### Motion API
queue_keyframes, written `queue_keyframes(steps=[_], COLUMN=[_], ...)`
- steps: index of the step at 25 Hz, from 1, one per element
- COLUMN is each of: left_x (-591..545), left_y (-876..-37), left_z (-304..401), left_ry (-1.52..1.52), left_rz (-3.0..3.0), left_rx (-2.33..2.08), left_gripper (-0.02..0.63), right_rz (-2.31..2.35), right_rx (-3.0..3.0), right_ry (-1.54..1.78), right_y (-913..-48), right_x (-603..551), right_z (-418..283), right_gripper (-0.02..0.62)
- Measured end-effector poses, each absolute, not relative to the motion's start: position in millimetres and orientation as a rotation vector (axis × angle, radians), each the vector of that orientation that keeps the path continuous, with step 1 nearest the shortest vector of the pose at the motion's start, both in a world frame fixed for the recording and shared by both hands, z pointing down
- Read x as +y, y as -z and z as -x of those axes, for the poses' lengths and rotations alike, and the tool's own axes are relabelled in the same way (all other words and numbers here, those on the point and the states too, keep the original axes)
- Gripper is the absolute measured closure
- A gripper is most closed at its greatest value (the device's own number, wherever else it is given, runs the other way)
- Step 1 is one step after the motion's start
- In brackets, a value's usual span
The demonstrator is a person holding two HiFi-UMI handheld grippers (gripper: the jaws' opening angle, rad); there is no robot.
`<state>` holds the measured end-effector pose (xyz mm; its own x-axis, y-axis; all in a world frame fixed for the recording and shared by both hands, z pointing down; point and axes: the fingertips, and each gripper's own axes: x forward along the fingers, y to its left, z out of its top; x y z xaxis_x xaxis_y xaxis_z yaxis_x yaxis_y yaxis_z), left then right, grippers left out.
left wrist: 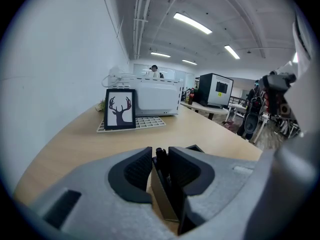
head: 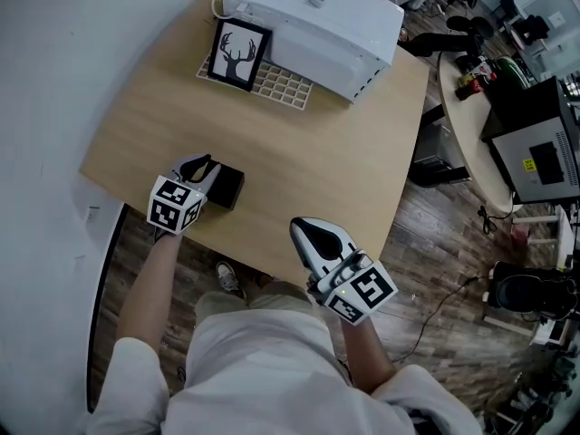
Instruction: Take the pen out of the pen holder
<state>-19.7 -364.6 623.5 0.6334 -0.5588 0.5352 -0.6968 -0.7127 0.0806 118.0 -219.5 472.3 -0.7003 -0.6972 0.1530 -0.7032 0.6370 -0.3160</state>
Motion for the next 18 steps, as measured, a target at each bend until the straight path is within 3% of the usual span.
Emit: queue_keyframes(steps=[18], left_x=[-360.2], left_y=[-617.8], left_z=[25.7], left_ry=[-0.716], left_rz=[-2.65], left_rx=[-1.13], left_gripper=[0.506], right_rz=[-1.17], right_rx=[-2.861], right_ry=[-0.559], right_y=[-469.6], right_x=[-237.1], right_z=[-110.4], right_gripper=[0.594])
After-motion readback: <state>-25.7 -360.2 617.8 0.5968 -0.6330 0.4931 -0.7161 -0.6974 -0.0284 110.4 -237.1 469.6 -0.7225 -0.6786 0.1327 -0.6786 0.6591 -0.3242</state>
